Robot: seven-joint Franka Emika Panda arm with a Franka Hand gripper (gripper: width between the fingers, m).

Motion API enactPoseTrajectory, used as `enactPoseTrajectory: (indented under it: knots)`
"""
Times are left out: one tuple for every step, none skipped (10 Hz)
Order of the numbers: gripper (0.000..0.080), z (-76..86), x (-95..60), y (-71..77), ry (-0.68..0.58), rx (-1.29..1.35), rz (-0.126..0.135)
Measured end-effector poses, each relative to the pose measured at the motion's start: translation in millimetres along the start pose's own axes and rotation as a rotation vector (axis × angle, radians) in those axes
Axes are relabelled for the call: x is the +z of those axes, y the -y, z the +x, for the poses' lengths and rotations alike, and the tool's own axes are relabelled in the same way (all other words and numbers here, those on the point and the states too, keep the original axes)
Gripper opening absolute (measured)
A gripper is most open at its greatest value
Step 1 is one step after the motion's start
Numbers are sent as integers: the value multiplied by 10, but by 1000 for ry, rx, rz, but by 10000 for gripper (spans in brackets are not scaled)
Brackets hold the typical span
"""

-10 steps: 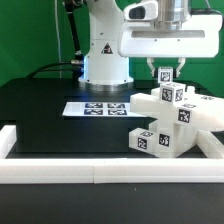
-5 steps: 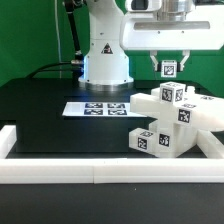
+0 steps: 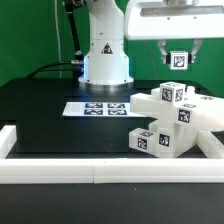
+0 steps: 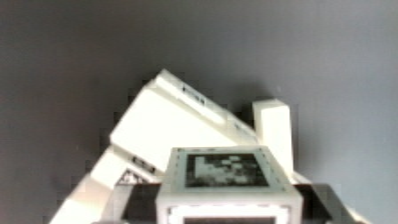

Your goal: Assemble chair

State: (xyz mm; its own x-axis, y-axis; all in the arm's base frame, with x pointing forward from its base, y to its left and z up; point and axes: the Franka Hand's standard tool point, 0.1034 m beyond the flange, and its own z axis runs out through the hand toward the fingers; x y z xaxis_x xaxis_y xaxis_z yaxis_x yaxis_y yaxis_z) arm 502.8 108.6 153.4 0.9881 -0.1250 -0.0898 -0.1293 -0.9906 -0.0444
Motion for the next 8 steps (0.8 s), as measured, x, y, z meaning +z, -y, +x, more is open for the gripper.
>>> enactPoseTrajectory:
  knots:
    - [281,-6,16,-5,0,-1,-1]
    - [281,-8,21,-10,1,0,-2]
    - [281,-9,23,-11,1,0,-2]
    - [281,2,33,-20,2,-8,-4]
    - [281,53,46,-29,0,-14,-9]
    - [281,151,24,8,-5,-15,-14]
    - [281,232,32,43,-14,-21,-21]
    - [281,286,71,93,-19,-27,-30]
